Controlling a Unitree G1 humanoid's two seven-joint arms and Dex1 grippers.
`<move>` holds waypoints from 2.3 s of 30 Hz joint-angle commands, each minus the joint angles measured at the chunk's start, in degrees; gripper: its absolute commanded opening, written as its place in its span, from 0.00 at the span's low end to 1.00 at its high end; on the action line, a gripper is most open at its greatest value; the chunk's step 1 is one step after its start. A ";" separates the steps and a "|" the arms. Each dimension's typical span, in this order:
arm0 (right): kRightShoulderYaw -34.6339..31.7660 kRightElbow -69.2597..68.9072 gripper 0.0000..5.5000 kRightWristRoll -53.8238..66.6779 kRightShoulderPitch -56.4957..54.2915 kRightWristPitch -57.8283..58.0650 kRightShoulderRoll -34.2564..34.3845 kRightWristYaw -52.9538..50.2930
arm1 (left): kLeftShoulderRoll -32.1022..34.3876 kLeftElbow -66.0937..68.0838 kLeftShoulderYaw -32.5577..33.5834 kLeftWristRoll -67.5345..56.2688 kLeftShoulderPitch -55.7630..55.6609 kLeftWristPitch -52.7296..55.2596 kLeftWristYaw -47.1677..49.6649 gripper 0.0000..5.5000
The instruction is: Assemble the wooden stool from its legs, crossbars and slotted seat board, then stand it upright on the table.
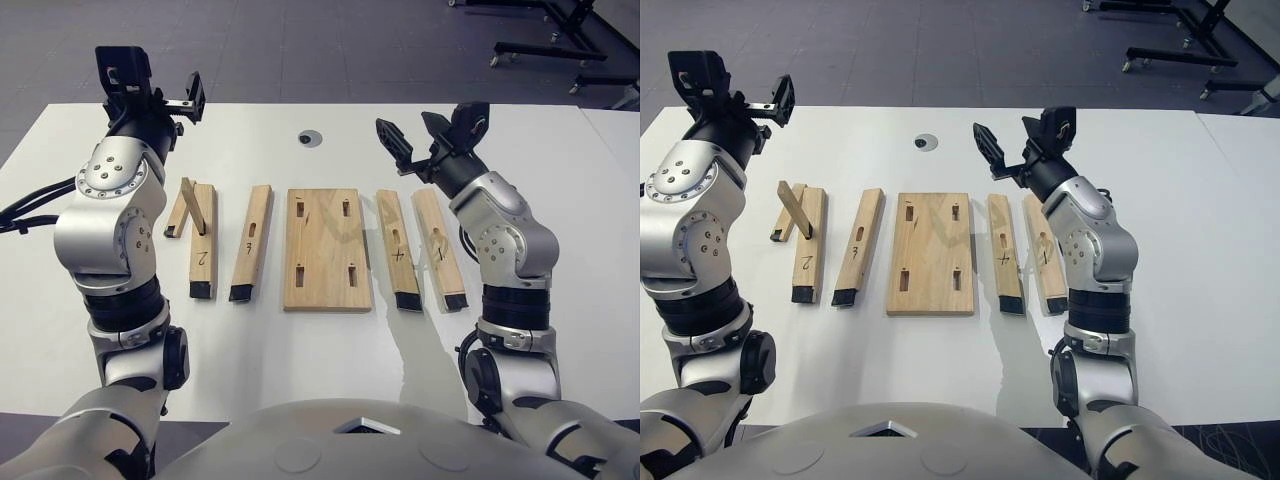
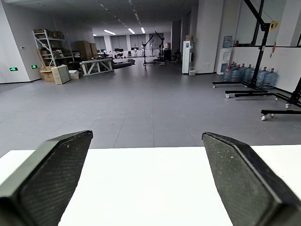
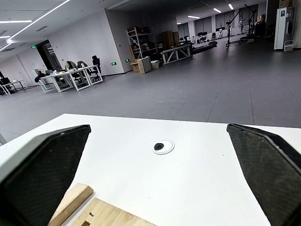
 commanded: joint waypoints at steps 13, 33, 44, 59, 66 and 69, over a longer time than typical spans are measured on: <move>0.23 -0.45 0.97 0.27 0.14 1.35 -0.13 0.31 | -3.28 14.27 -3.40 4.40 12.98 -15.21 -1.75 0.78; -1.97 -4.36 0.97 1.00 2.79 2.43 -0.62 -0.71 | 6.59 -10.63 9.42 -6.49 -8.66 12.64 1.00 0.78; -4.83 -9.54 0.97 2.67 8.43 3.80 -1.04 -3.58 | 3.47 -31.07 -1.45 -4.12 33.52 24.16 -0.15 0.78; -2.31 -4.49 0.97 1.94 2.89 3.28 -1.84 -1.53 | -6.57 -2.49 -7.79 4.17 40.82 1.66 2.98 0.78; -2.21 -3.92 0.97 1.90 2.48 3.05 -1.75 -1.35 | -7.60 -3.85 -8.94 6.83 41.30 5.48 4.69 0.59; -2.25 -3.90 0.97 1.84 2.52 3.04 -1.63 -1.40 | -7.37 -4.00 -9.00 7.50 40.71 6.74 4.30 0.50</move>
